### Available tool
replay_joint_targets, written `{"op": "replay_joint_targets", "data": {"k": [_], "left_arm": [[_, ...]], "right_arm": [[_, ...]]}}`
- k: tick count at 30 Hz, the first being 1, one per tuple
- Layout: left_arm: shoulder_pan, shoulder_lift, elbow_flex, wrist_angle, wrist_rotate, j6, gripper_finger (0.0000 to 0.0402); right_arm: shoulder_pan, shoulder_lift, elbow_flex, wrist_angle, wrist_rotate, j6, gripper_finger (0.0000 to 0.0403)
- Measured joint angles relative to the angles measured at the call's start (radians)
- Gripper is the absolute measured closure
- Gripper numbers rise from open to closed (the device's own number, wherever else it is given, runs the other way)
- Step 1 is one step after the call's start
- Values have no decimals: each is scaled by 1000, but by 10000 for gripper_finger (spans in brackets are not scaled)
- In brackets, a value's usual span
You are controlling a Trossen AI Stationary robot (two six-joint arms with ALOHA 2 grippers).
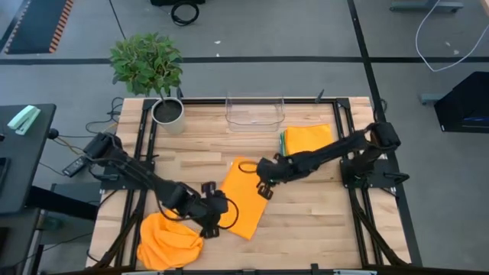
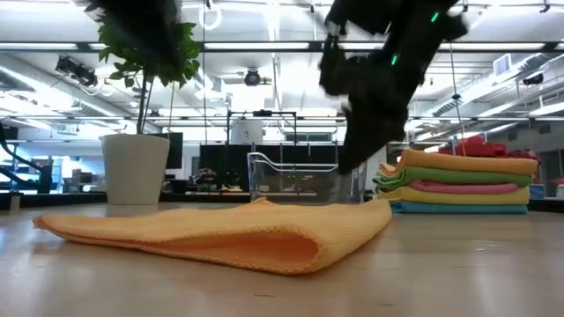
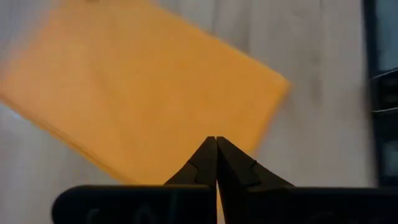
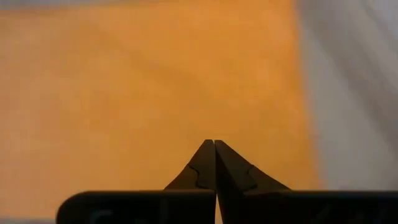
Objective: Fold microfiber towels
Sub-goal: Fold the top orange towel
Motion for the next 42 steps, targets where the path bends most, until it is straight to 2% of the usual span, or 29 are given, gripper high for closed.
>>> {"op": "replay_joint_targets", "data": {"k": [2,4,7,9,11,13,19,23,26,30,33,36,38,42], "left_arm": [[18,-1,16,-39,-24,140,392],[31,2,-3,-32,-3,240,396],[54,0,-116,103,106,325,396],[61,5,-218,223,180,364,397],[62,3,-299,332,226,376,397],[62,2,-366,411,244,378,397],[62,2,-468,456,301,361,398],[38,0,-473,467,324,301,399],[1,2,-467,531,335,289,397],[-48,12,-465,735,334,295,397],[-59,12,-453,853,292,382,398],[-52,-3,-422,839,223,528,391],[-51,-5,-400,813,216,601,376],[-63,-4,-397,629,219,712,332]], "right_arm": [[60,-14,2,35,4,57,400],[149,-11,0,78,37,132,400],[296,46,0,230,120,241,400],[374,104,0,392,193,278,400],[424,167,9,515,256,298,400],[442,236,49,553,272,314,400],[447,409,209,528,232,324,400],[444,463,269,395,182,391,400],[452,438,267,318,137,409,400],[475,358,264,171,64,380,400],[488,275,265,55,41,346,400],[495,197,265,-4,72,293,396],[500,159,266,2,117,243,389],[531,156,267,3,176,80,367]]}}
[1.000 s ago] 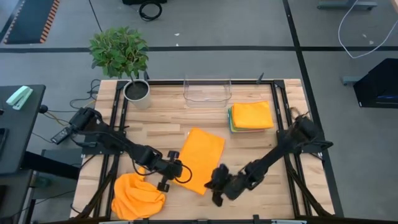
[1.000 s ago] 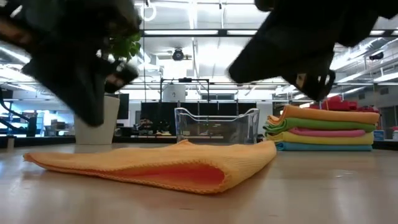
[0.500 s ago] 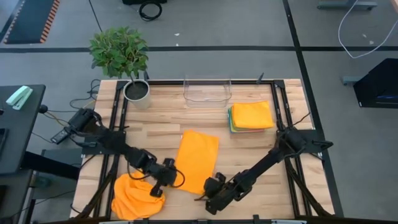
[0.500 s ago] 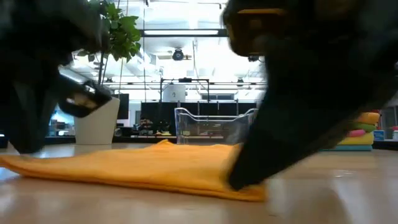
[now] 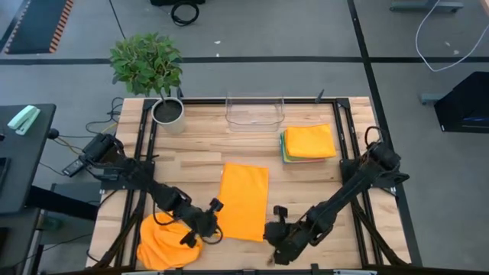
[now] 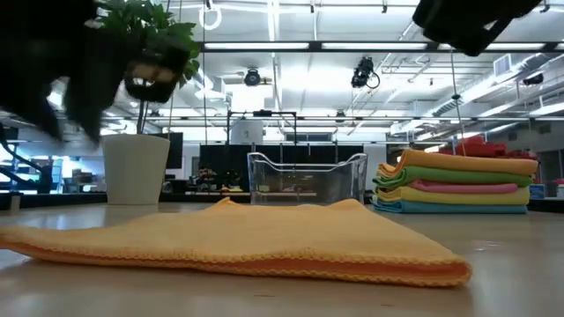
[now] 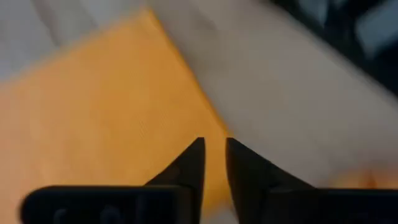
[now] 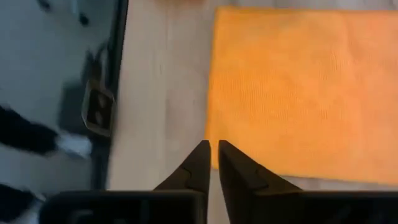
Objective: Fold microfiber towels
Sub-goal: Fold the top orange towel
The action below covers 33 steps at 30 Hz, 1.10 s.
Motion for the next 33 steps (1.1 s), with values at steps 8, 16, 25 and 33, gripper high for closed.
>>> {"op": "replay_joint_targets", "data": {"k": [8,16,25,33], "left_arm": [[-30,20,1,-84,0,150,218],[-28,93,1,-71,3,256,178],[-28,120,3,-58,8,258,240],[-12,123,3,-53,31,226,285]], "right_arm": [[26,164,-1,222,14,-171,283],[25,216,-1,262,32,-130,228],[34,248,-1,253,32,-148,229],[33,253,-2,253,75,-147,230]]}}
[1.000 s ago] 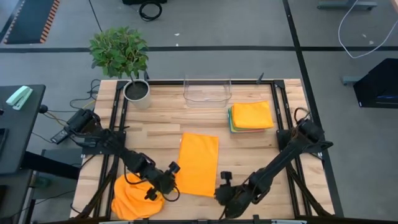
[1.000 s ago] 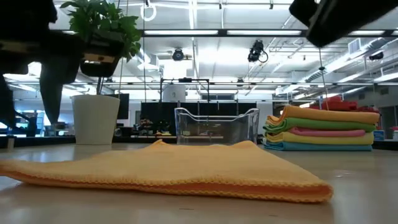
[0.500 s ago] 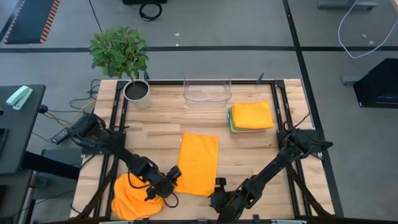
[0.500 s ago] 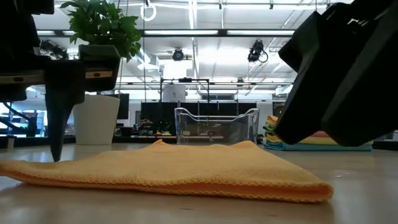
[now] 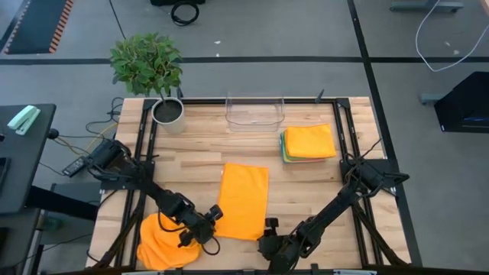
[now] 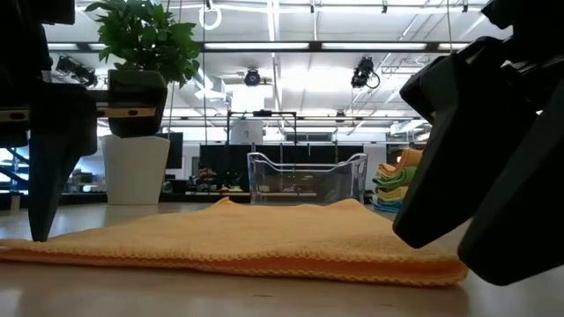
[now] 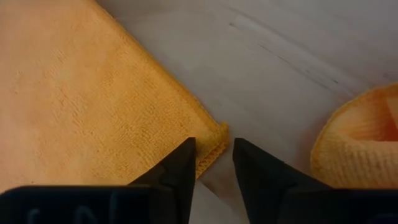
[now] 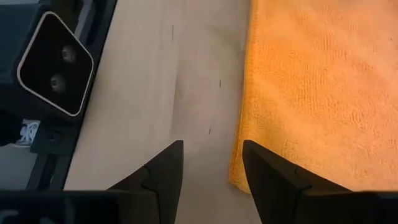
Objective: Fold microfiber towels
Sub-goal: Fold the top orange towel
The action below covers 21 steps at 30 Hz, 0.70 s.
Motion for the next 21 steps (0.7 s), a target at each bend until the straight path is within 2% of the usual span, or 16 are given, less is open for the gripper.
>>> {"op": "replay_joint_targets", "data": {"k": [6,15,21], "left_arm": [[22,1,0,1,45,-13,282],[30,2,-1,0,56,-26,276],[34,45,2,2,96,-110,286]], "right_arm": [[1,-1,0,-2,3,32,230],[2,-2,-3,-93,11,101,230],[7,-12,-65,-34,1,153,238]]}}
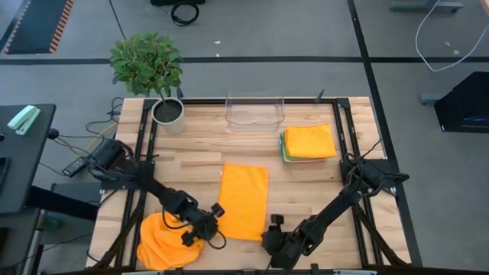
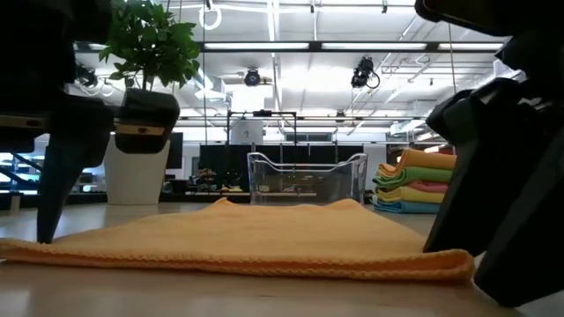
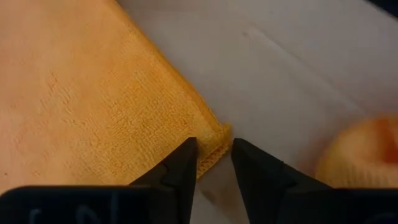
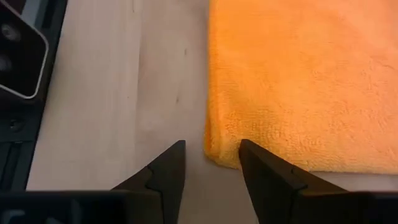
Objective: Fold microfiber towels
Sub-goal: Fold the top orange towel
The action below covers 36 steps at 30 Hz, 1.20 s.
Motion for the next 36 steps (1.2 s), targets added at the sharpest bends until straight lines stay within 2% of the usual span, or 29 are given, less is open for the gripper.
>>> {"op": "replay_joint_targets", "data": {"k": [5,8,10,13,17,22,25,30,36], "left_arm": [[-1,24,0,55,-1,-80,312],[-2,29,-2,88,-2,-118,348],[-2,30,-3,100,-2,-182,380],[-2,6,-4,110,19,-352,391],[-3,-66,-11,115,68,-504,396],[-11,-176,-8,129,103,-672,397],[5,-233,-6,96,8,-752,398],[90,-249,-7,-103,-182,-878,399],[183,-242,-6,-191,-272,-895,400]], "right_arm": [[0,0,-8,3,23,9,304],[-2,2,-8,18,20,-2,364],[-6,-2,-8,16,13,16,390],[-16,-35,-11,-14,-54,61,394],[-52,-147,-12,-88,-155,126,397],[-125,-280,-13,-189,-217,105,398],[-189,-343,-11,-280,-221,101,398],[-324,-350,-12,-379,-212,35,399],[-474,-296,-12,-391,-213,-43,399]]}}
